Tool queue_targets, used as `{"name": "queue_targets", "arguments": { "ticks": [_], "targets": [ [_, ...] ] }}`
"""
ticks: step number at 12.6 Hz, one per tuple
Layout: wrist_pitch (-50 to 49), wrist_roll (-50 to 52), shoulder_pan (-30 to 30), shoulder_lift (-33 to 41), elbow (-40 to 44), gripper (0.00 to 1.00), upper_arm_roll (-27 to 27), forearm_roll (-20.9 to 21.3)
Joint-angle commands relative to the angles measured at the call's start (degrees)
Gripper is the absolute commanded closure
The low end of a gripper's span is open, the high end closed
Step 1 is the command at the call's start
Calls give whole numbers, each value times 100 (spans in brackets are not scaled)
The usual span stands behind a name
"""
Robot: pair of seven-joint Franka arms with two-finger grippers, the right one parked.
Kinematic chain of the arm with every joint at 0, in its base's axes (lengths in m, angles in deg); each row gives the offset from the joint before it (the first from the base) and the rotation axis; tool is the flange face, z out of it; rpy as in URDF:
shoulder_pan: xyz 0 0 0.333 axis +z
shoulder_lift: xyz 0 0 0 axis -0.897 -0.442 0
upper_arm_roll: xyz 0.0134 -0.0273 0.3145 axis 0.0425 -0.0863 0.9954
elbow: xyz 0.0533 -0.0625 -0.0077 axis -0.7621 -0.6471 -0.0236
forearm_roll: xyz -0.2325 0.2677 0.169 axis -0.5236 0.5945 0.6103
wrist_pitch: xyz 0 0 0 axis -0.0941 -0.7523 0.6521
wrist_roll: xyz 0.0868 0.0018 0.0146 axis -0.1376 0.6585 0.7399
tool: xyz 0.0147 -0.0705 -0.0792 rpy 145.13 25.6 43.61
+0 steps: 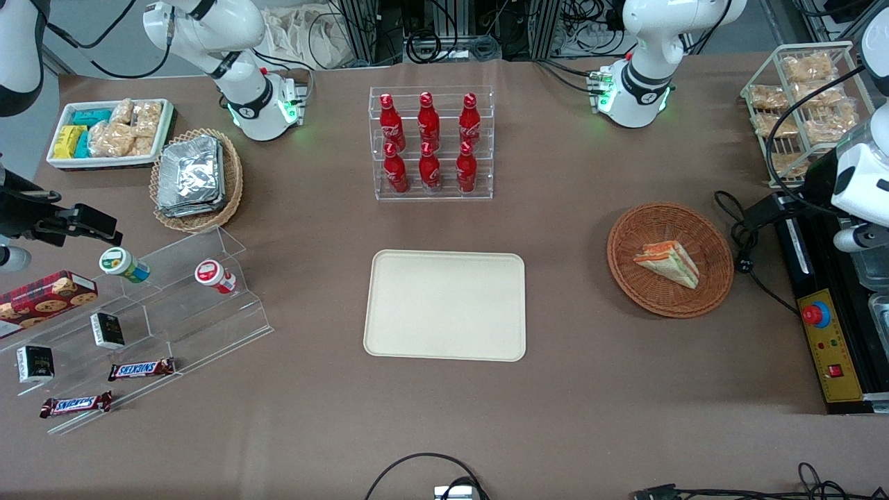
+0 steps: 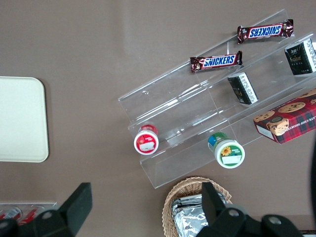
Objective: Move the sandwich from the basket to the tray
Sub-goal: 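Move the left gripper toward the wicker basket with the sandwich, then lower the open left gripper over the sandwich in the basket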
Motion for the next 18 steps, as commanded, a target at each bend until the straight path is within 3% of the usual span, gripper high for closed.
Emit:
{"name": "queue_targets", "arguments": {
  "ticks": [1,6,12,14,18],
  "targets": [
    [-88,131,94,-53,86,0,-98,-52],
    [200,325,32,-80,-457,0,-71,-8],
    [2518,3275,-153,27,-2637,0,-62,-25],
    [3152,3516,-126,70,-3269,0,-36,-34],
    [3690,4044,-82,-114,-3711,0,51,-52]
  ]
}}
